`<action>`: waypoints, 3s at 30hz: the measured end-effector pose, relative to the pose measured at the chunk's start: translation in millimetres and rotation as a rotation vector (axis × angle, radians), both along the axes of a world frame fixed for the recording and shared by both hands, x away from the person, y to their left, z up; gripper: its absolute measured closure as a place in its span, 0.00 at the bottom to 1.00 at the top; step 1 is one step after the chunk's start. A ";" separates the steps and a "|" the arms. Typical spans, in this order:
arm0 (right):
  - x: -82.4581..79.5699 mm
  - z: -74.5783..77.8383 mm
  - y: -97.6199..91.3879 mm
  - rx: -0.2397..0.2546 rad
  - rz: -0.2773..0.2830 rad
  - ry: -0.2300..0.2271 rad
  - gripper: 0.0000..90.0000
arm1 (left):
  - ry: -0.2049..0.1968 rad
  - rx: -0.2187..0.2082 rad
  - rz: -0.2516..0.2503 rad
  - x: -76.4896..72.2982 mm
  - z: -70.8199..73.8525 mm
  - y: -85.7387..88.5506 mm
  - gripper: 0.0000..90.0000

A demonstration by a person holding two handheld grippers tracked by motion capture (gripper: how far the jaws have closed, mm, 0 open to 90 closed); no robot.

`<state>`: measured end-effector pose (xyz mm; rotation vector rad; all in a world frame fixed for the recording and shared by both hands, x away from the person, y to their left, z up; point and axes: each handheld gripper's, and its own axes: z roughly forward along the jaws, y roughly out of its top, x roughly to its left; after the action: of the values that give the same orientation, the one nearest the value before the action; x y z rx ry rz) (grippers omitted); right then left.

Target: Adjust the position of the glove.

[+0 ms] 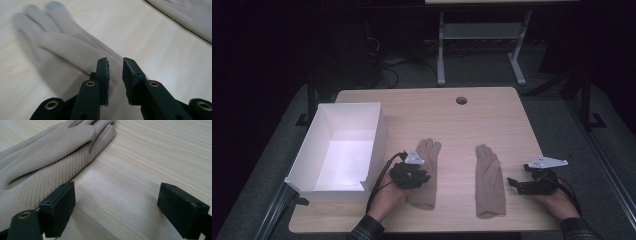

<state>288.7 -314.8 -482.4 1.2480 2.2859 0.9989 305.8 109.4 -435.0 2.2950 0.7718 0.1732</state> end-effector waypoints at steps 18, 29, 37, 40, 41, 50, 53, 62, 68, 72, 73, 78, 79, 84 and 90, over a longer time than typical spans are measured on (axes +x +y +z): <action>0.0 0.0 0.0 0.000 0.000 0.000 0.16 | 0.001 0.054 0.053 36.8 -18.3 -13.1 1.00; 0.0 0.0 -0.1 0.000 0.000 0.000 0.16 | -0.003 0.049 -0.049 32.6 -19.3 -47.7 1.00; 0.0 0.0 -0.1 0.000 0.000 0.000 0.16 | -0.025 -0.004 0.007 33.9 -4.5 -31.2 0.94; 0.0 0.0 0.0 0.000 0.000 0.000 0.16 | -0.017 -0.011 0.039 38.6 -6.3 -21.9 0.89; 0.0 0.0 0.0 0.000 0.000 0.000 0.16 | -0.007 -0.016 0.052 40.4 -8.8 -19.3 0.85; 0.0 0.0 -0.1 0.000 0.001 0.000 0.16 | 0.022 0.024 0.077 45.1 -23.0 -19.9 0.71; 0.0 0.0 -0.1 0.000 0.001 0.000 0.16 | 0.031 0.015 0.081 45.5 -25.0 -19.8 0.71; -0.7 1.0 0.3 0.003 0.028 0.000 0.24 | 0.062 -0.018 0.063 44.7 -26.8 -20.7 0.90; -0.2 11.8 1.2 0.042 0.074 0.005 0.71 | 0.077 -0.057 0.080 45.4 -23.4 -19.9 0.98; -0.5 14.6 8.2 0.068 0.118 0.028 0.94 | 0.086 -0.128 0.083 46.2 -16.4 -17.0 0.98; 0.6 13.6 11.3 0.064 0.139 0.035 0.97 | 0.087 -0.144 0.082 45.7 -13.2 -16.9 0.98; 3.6 10.4 23.8 0.061 0.191 0.072 1.00 | 0.081 -0.179 0.076 44.2 -5.4 -18.0 0.98; 3.9 10.3 26.7 0.061 0.200 0.072 1.00 | 0.080 -0.191 0.077 44.1 -4.6 -18.5 0.98; 3.7 11.3 33.4 0.059 0.217 0.075 1.00 | 0.097 -0.228 0.071 43.7 -1.1 -18.7 0.98; 5.3 11.8 42.9 0.070 0.235 0.082 1.00 | 0.109 -0.265 0.057 43.4 3.2 -21.4 0.98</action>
<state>294.1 -271.9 -470.6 1.0827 2.5258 1.1353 349.2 88.0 -431.7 2.0460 0.8617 -0.0287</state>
